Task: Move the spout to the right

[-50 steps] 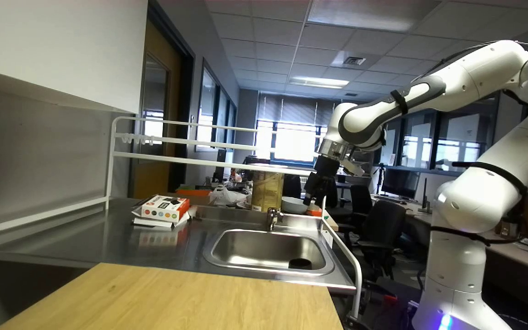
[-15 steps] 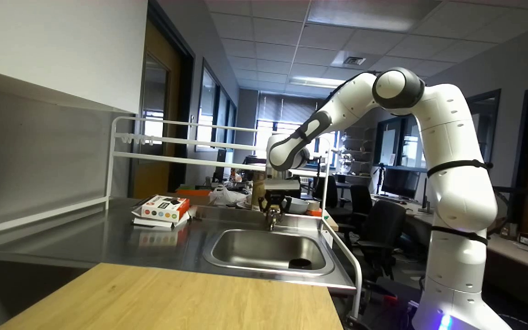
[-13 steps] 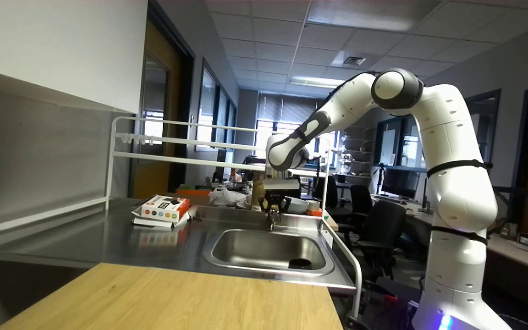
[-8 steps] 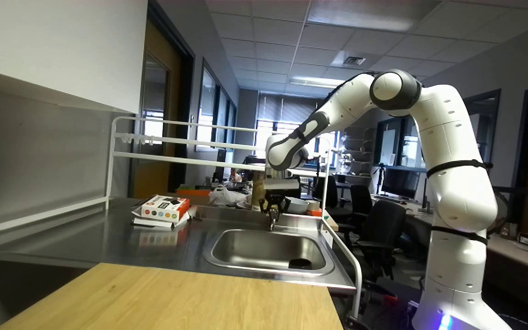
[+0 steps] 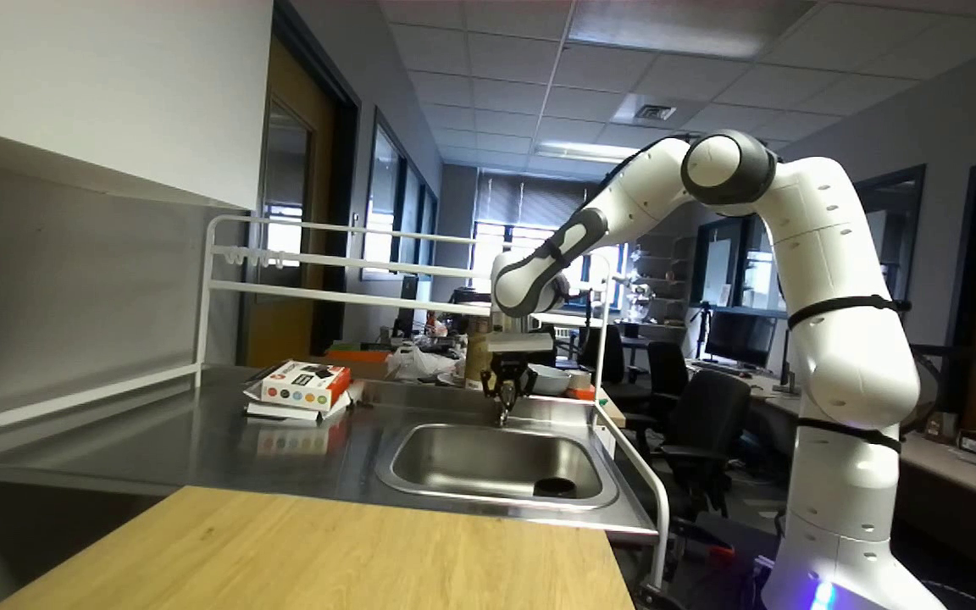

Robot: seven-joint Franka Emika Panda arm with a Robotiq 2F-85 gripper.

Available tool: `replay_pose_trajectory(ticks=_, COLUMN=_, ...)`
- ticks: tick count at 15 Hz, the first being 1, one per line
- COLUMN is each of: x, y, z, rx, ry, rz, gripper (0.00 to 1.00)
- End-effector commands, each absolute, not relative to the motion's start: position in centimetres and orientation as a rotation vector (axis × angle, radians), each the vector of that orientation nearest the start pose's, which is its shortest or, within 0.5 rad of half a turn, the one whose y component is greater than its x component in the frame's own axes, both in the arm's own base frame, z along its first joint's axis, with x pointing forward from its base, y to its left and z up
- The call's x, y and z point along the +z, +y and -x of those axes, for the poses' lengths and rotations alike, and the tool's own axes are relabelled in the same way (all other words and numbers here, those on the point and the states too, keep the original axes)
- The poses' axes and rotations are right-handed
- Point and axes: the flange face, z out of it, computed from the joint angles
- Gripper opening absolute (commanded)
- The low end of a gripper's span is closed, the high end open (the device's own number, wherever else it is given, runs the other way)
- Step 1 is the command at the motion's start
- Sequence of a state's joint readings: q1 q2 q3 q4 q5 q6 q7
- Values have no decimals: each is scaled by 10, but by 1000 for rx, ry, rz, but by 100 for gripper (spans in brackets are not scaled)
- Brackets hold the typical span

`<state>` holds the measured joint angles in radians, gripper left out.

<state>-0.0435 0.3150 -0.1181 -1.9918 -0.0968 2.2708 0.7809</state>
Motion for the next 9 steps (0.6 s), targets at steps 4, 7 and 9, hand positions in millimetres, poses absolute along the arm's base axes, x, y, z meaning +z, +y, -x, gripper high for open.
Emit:
replay_pose_trajectory(ticks=4, x=302, y=-113, z=-588, rx=32, ry=1441, rz=2934, gripper=4)
replay_pose_trajectory(ticks=7, x=295, y=-126, z=-580, rx=59, ry=1472, rz=2925, gripper=4)
replay_pose_trajectory(ticks=9, x=291, y=-134, z=-575, rx=74, ry=1496, rz=2919, gripper=4)
